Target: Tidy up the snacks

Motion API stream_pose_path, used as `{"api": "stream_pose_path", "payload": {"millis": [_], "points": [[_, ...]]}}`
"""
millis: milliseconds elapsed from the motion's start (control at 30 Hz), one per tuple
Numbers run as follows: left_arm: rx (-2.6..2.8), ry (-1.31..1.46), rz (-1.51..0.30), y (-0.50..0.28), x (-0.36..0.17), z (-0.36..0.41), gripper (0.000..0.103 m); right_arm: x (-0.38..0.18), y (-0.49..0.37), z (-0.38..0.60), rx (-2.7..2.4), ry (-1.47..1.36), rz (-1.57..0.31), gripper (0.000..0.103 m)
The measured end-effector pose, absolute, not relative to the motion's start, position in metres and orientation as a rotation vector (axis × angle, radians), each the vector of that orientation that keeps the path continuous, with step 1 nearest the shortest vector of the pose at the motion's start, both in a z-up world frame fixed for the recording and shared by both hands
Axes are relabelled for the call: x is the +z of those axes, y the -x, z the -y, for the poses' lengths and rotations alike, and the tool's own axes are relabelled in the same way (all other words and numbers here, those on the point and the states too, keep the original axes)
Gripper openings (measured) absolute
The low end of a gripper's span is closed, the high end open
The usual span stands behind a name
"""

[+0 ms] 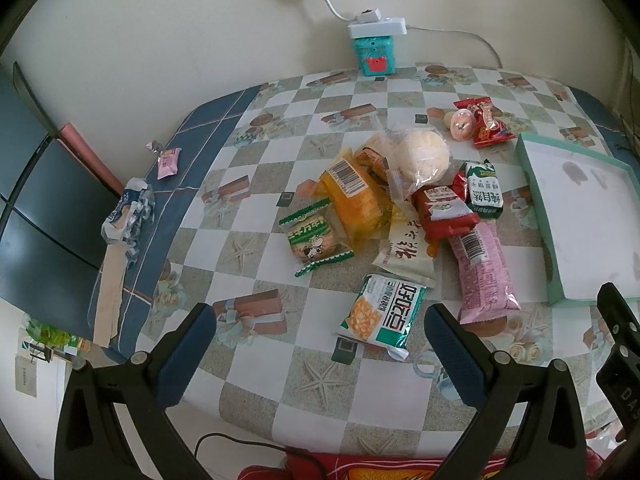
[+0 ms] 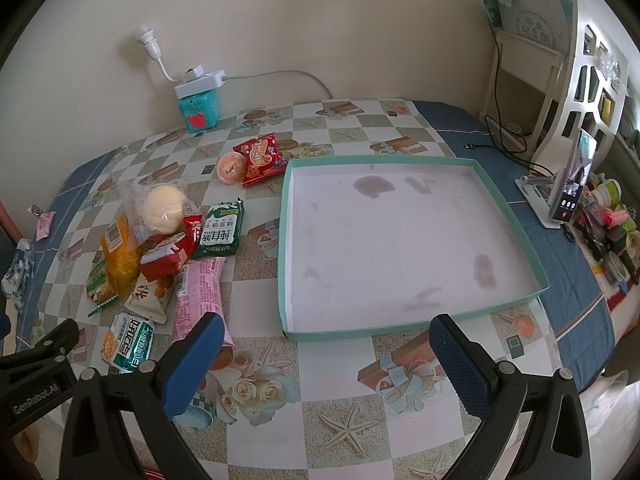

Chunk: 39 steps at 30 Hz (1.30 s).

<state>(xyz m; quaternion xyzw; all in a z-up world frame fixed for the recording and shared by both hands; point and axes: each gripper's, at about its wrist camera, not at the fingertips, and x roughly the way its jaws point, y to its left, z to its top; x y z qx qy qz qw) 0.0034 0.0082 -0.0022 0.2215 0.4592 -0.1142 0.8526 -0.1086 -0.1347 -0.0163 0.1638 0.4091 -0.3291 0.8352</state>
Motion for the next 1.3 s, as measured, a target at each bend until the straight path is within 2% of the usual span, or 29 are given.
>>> {"api": "stream_pose_path", "payload": {"millis": [1300], "points": [[-0.236, -0.47, -0.98, -0.0032, -0.0089, -0.0111, 0.103, -0.0162, 0.1084, 0.135, -0.695, -0.347, -0.869, 0.103]]}}
